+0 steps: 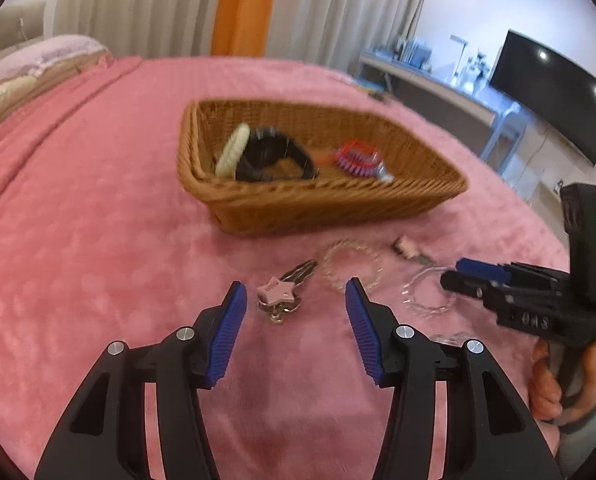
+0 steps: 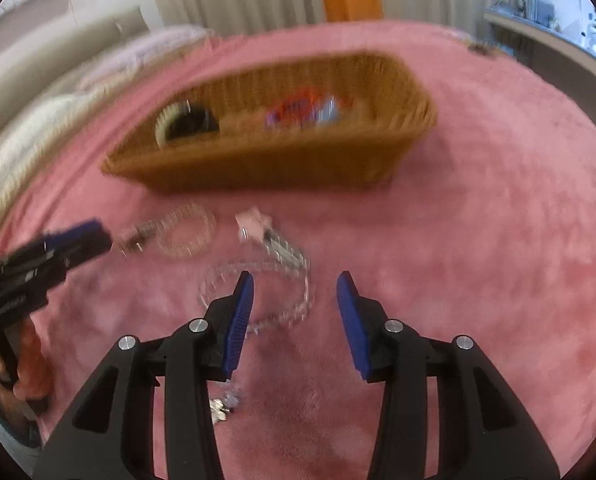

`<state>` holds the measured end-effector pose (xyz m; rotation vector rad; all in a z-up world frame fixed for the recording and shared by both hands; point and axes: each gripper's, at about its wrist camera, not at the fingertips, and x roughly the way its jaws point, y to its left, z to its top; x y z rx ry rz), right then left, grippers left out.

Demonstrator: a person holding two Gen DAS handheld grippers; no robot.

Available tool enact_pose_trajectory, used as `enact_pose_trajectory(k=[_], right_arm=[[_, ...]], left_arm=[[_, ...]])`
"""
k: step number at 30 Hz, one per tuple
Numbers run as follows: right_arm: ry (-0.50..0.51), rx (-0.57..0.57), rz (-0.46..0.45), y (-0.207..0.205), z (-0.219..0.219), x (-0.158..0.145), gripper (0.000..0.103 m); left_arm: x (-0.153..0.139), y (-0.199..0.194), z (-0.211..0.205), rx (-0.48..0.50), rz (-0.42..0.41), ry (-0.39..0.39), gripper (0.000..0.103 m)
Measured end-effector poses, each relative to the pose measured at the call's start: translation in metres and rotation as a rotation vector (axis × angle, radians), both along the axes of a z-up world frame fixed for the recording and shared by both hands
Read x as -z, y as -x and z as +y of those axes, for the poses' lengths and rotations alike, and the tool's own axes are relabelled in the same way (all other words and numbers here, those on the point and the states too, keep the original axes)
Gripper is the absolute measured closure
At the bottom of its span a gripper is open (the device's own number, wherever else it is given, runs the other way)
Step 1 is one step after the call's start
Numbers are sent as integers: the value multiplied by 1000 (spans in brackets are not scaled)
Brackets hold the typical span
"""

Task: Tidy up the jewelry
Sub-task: 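Grasp the pink star hair clip with the left tool while the right approaches a bead bracelet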

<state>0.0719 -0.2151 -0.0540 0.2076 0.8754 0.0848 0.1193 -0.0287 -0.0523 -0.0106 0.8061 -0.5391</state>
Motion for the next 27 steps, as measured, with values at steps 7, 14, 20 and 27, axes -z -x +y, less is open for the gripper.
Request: enact_pose_trajectory(k=[7,14,20,27], right_arm=[[11,-12,-9,1,6,1,63],[34,-13,-3,-3,11,1,91],[28,-25,-15,0,11,-1,97],[55,91,-33,31,-9,-9,97]], left_arm=[[10,-26,-4,-3,34,-39,54],[19,-16,-17,45,25,-118,67],[16,-8,-10,6,12,-103,82],[10,30,12,-119,3,-59,82]])
